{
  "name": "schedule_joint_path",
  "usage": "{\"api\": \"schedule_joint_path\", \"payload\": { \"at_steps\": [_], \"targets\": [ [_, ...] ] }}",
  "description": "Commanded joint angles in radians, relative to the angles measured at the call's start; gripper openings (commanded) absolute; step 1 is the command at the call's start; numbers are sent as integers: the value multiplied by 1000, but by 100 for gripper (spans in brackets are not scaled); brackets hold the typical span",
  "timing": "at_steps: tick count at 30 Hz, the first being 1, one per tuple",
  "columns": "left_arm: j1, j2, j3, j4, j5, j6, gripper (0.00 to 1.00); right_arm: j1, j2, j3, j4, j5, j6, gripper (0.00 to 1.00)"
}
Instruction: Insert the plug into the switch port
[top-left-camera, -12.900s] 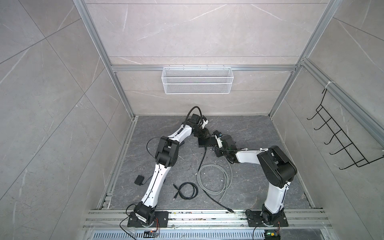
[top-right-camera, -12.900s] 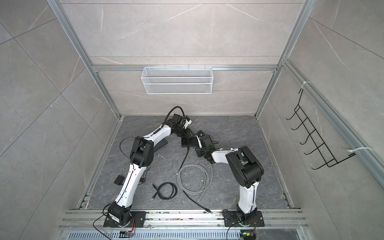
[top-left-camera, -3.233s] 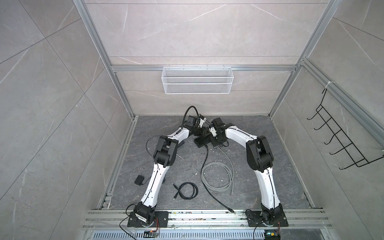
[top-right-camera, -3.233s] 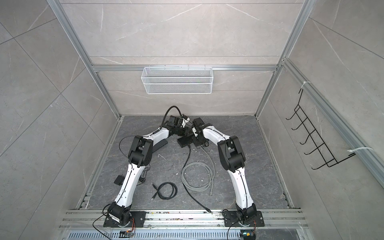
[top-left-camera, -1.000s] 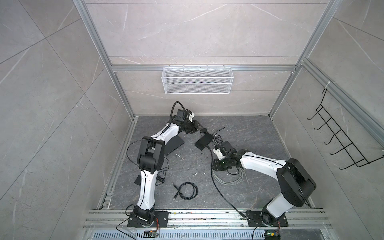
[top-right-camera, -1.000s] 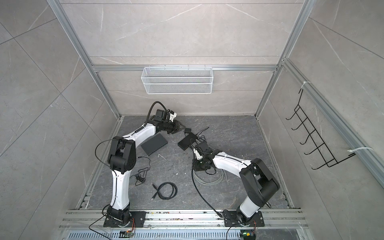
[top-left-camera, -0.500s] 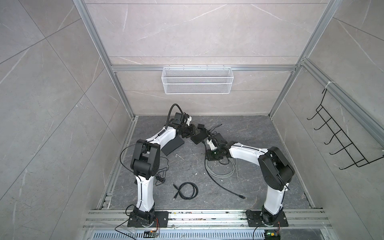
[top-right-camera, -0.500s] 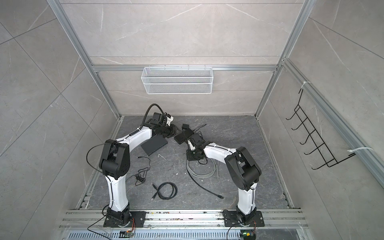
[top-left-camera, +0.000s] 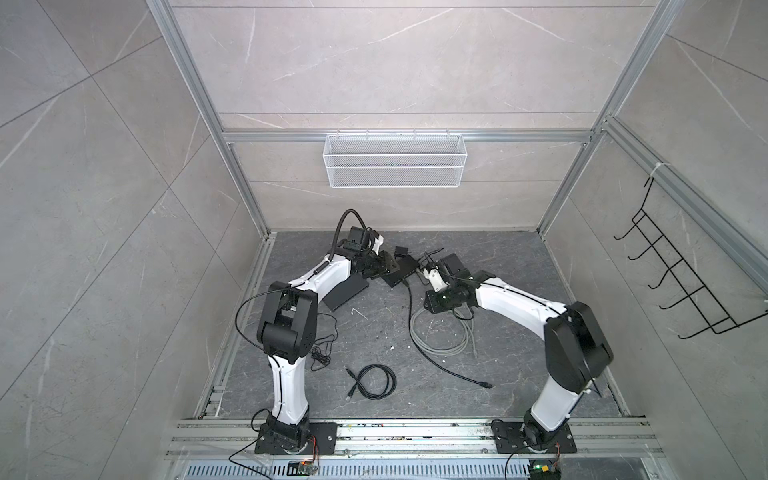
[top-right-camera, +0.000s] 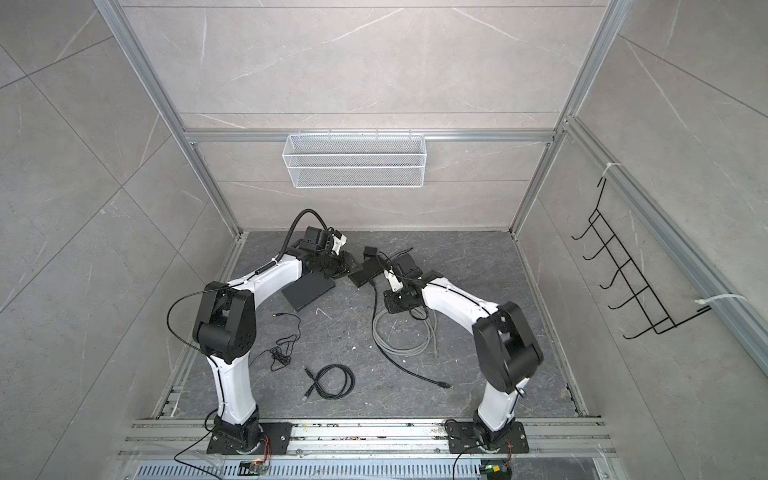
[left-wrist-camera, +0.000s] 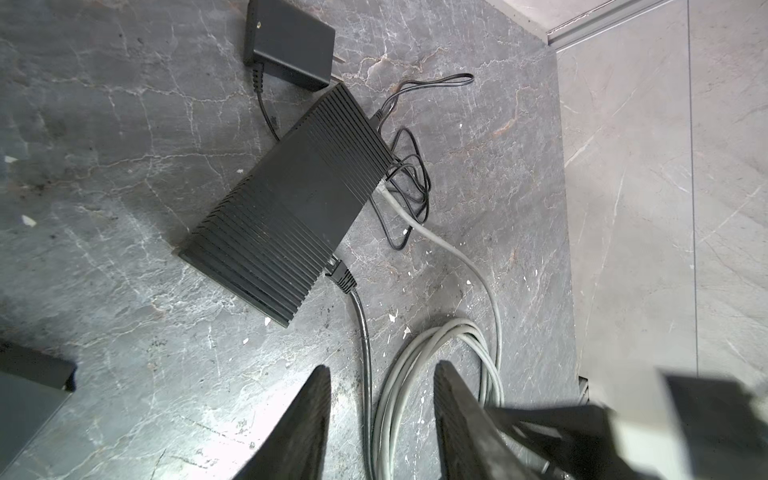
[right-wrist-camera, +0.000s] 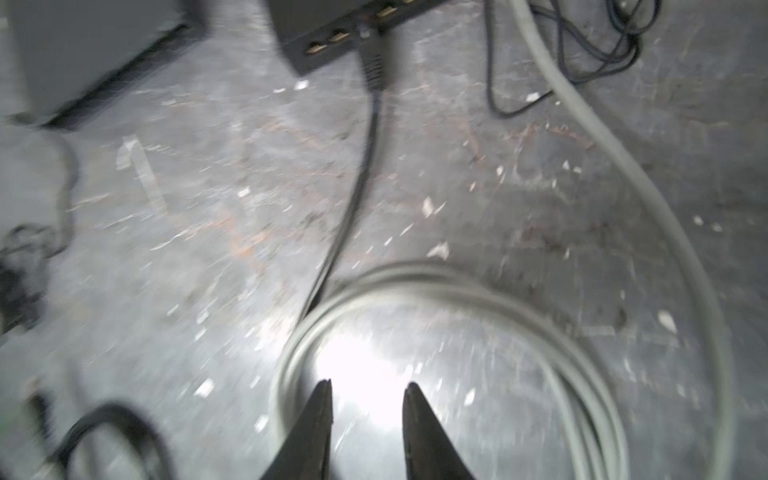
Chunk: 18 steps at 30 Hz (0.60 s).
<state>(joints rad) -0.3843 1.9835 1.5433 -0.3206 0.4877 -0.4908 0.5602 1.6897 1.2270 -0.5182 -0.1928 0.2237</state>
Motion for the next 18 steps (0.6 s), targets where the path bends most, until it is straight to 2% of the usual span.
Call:
{"api": "schedule_joint_path", "payload": {
  "at_steps": [1,4,10,13,18],
  "targets": [
    [-4,-66,9,-26,-50,39,44,65,-103,-81,-87,-120,25,31],
    [-4,-69,9,-47,-87,52,44,133,-144,-188,-37,-242,101,31],
    [-1,-86,-12,-52,-120,58,44,268,-123,-328,19,-238,186,25],
    [0,-90,-21,-54,-125,59,44,274,-120,-379,6,-159,197,25],
    [3,-98,-39,-35,-112,57,44,272,-81,-362,-108,99,174,26]
  ]
}}
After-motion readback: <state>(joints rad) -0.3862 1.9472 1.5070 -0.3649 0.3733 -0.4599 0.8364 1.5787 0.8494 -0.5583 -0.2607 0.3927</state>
